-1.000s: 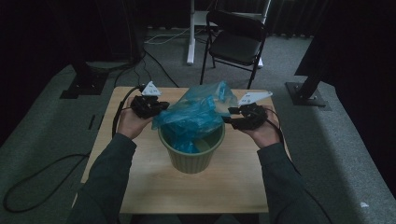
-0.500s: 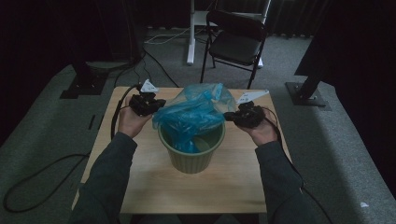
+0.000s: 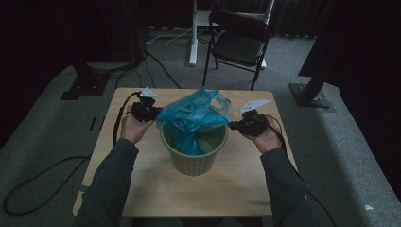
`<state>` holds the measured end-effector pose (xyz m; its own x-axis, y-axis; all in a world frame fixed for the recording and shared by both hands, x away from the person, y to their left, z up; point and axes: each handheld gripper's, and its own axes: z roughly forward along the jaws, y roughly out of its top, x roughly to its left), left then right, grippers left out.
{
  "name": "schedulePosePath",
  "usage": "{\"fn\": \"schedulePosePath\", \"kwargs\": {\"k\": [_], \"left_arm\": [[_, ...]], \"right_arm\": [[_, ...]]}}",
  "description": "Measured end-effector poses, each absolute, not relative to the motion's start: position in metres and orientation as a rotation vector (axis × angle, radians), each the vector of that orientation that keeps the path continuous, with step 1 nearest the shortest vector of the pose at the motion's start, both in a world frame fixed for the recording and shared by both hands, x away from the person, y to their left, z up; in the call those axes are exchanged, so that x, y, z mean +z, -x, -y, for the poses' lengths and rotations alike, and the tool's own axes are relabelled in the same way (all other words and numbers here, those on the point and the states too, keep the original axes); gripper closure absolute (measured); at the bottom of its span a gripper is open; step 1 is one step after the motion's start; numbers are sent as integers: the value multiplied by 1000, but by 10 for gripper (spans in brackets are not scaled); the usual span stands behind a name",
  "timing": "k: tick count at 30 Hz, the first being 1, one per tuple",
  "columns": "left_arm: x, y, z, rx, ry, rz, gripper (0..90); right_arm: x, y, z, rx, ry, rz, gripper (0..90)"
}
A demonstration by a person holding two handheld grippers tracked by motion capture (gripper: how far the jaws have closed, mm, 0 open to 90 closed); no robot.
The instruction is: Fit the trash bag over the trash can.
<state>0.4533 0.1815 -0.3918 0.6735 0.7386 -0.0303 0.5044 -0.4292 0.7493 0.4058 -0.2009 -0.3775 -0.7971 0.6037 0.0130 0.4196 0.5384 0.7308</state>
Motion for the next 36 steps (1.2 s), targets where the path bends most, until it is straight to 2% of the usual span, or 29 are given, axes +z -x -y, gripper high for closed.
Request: {"fn": "schedulePosePath", "kwargs": {"k": [9, 16, 28, 36], "left_arm": [[-401, -443, -188, 353, -2103, -945, 874], [-402, -416, -199, 334, -2051, -898, 848], [-401, -381, -206, 340, -2003, -835, 851], [-403, -372, -202, 342, -1999, -836, 865]], "right_arm": [[-378, -397, 204, 1100, -823, -2570, 896], [-377, -380, 213, 1159, -770, -2587, 894], [-377, -353, 199, 1183, -633, -2653, 873], [-380, -351, 192, 1160, -622, -2661, 885]]}}
